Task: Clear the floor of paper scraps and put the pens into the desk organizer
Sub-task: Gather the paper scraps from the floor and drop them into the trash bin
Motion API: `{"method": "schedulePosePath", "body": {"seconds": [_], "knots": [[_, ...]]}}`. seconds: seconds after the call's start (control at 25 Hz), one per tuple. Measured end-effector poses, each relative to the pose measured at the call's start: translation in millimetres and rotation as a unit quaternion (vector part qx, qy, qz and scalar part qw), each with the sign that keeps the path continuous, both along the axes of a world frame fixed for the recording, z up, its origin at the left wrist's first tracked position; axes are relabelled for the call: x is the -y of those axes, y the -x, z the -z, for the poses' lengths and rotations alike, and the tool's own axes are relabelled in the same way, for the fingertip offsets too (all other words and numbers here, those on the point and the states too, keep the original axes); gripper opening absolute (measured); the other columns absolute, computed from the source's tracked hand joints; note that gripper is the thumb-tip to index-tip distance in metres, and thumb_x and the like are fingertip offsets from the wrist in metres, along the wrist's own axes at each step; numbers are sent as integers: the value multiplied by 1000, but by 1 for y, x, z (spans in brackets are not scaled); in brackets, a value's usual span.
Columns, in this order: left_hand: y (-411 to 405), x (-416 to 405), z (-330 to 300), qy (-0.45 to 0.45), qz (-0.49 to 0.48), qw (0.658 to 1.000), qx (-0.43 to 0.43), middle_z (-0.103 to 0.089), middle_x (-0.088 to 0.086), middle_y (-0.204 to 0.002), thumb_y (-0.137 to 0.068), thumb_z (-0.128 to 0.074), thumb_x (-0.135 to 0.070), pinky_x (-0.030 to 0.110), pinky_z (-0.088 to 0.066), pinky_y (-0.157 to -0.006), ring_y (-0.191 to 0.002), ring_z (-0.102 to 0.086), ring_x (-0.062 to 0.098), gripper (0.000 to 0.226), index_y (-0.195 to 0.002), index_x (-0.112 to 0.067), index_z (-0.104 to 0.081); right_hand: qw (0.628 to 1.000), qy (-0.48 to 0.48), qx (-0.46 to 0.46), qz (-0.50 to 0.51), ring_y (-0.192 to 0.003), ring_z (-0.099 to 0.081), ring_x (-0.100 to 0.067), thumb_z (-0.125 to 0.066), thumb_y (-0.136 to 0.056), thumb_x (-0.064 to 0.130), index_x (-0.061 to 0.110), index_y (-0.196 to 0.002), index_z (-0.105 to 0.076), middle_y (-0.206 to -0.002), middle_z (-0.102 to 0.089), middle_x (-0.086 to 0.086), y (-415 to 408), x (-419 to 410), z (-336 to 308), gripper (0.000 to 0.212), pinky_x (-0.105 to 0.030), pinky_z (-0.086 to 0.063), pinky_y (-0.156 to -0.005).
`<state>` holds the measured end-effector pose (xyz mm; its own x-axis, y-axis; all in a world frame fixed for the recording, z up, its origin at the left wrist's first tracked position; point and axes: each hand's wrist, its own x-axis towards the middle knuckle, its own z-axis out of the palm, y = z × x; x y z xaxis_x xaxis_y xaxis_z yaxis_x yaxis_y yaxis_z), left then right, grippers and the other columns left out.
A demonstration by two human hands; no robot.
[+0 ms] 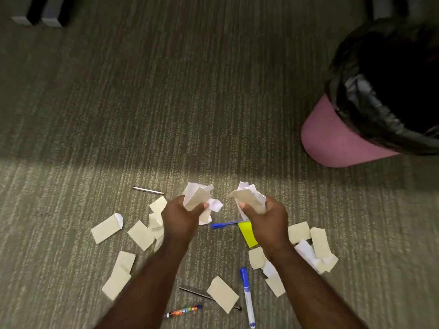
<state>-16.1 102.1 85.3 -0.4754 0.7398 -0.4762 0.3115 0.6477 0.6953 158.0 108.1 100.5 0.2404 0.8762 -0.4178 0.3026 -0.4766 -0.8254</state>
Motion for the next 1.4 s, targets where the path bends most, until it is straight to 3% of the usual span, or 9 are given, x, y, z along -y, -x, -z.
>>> {"method": "schedulePosePath", "body": {"seconds": [0.2, 0.36, 0.48, 0.6, 0.72, 0.84, 0.96, 1.2, 1.4], "knots": [[-79, -14, -131, -34, 45, 993, 104, -74, -8, -70, -66, -84, -23, 20, -51, -59, -66, -69, 13, 15, -74, -19, -72, 980, -34, -64, 186, -66, -66, -4, -76, -76, 10, 17, -77, -68, -75, -72, 6, -63, -17, -122, 10, -21, -53, -67], [-173, -71, -218, -100, 68, 977, 174, -72, -4, -73, -71, -80, -16, 17, -49, -57, -61, -64, 5, 12, -78, -17, -70, 958, -88, -15, 272, -82, -65, -18, -72, -80, 10, 3, -102, -65, -94, -69, -9, -146, -77, -196, 25, -29, -51, -75], [-237, -136, -243, -94, 90, 962, 242, -73, 12, -96, -73, -76, -23, 33, -55, -75, -81, -68, 20, 35, -102, -7, -67, 978, -18, 24, 208, -95, -64, -24, -70, -78, 18, 6, -114, -58, -105, -67, -9, -195, -124, -215, 39, -40, -53, -86], [-277, -175, -256, -33, 155, 938, 309, -69, 12, -108, -66, -65, -41, 50, -52, -91, -99, -66, 28, 38, -98, -20, -60, 996, 23, 19, 85, -108, -55, -21, -61, -86, 15, 13, -133, -39, -115, -51, 3, -219, -138, -230, 52, -46, -48, -96], [-285, -171, -249, -7, 174, 933, 316, -65, 4, -101, -84, -61, -31, 41, -52, -90, -96, -64, 23, 19, -99, -27, -51, 995, 2, 22, 96, -106, -54, -18, -56, -90, 11, 15, -135, -40, -112, -50, 4, -228, -120, -228, 47, -39, -48, -95], [-264, -144, -230, -32, 144, 940, 307, -61, 7, -93, -92, -55, -18, 27, -51, -67, -76, -60, 18, 13, -104, -17, -53, 989, -68, 57, 119, -95, -61, -20, -59, -85, 8, 18, -115, -56, -110, -61, -6, -221, -77, -201, 32, -37, -52, -88], [-229, -102, -200, -58, 146, 947, 280, -60, 6, -79, -90, -55, -8, 16, -42, -51, -59, -55, 9, 11, -91, -19, -56, 989, -61, 82, 108, -80, -58, -4, -61, -82, 3, 19, -104, -59, -109, -61, -5, -203, -23, -162, 27, -11, -47, -75], [-146, -1, -118, -5, 189, 964, 188, -64, 5, -81, -88, -55, -7, 20, -44, -56, -56, -57, 3, 17, -88, -23, -62, 993, 13, 99, 66, -71, -59, -10, -62, -80, -3, 20, -97, -59, -108, -63, -14, -172, 65, -72, 29, -28, -49, -76], [-119, 61, -36, 18, 199, 968, 149, -64, 4, -84, -87, -57, -6, 13, -42, -56, -61, -57, 5, 17, -89, -22, -62, 992, 32, 122, 15, -78, -60, -20, -65, -80, 0, 6, -99, -64, -106, -63, -16, -155, 113, 2, 20, -5, -45, -70]]}}
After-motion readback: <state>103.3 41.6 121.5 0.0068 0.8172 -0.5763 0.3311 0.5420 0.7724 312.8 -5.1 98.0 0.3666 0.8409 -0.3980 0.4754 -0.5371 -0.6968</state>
